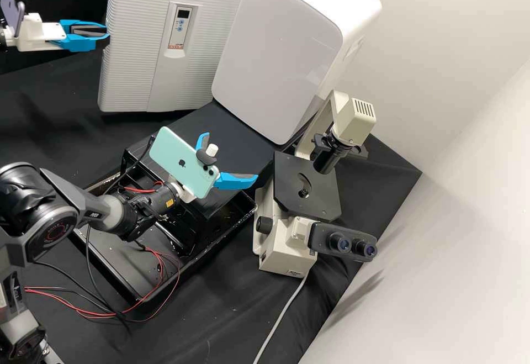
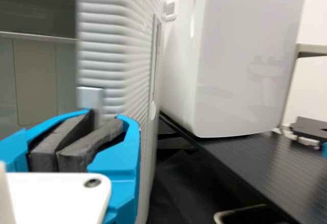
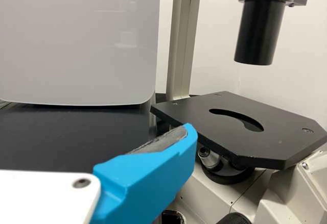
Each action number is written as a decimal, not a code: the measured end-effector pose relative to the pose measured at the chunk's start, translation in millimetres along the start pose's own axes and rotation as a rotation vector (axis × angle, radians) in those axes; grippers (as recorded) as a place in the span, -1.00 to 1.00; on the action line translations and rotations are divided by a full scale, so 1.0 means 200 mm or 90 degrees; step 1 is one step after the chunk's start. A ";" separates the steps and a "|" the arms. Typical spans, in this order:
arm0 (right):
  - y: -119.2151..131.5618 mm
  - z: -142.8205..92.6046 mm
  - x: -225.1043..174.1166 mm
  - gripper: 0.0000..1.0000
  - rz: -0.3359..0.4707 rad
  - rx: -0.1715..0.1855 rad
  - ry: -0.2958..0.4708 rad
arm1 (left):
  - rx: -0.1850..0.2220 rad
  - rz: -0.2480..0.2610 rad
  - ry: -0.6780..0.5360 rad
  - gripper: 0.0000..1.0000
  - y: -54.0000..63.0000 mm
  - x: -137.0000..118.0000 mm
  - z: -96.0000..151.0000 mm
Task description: Open the incubator door
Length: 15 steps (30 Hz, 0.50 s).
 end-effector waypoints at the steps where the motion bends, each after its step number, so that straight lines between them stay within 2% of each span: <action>1: 0.00 0.00 0.00 1.00 0.000 0.000 0.000 | -0.014 0.022 -0.005 -1.00 0.02 -0.03 0.01; 3: 0.00 0.00 0.00 1.00 0.000 0.000 0.000 | -0.029 0.048 -0.012 -1.00 0.05 -0.07 0.03; 6: 0.00 0.00 0.00 1.00 0.000 0.000 0.000 | -0.038 0.082 0.000 -1.00 0.09 -0.11 0.04; 10: 0.00 0.00 0.00 1.00 0.000 0.000 0.000 | -0.015 0.112 0.071 -1.00 0.12 -0.14 0.01; 12: 0.00 0.00 0.00 1.00 0.000 0.000 0.000 | -0.002 0.127 0.135 -1.00 0.13 -0.15 -0.03; 13: 0.00 0.00 0.00 1.00 0.000 0.000 0.000 | 0.001 0.131 0.169 1.00 0.14 -0.16 -0.05; 15: 0.00 0.00 0.00 1.00 0.000 0.000 0.000 | 0.004 0.130 0.221 1.00 0.13 -0.16 -0.08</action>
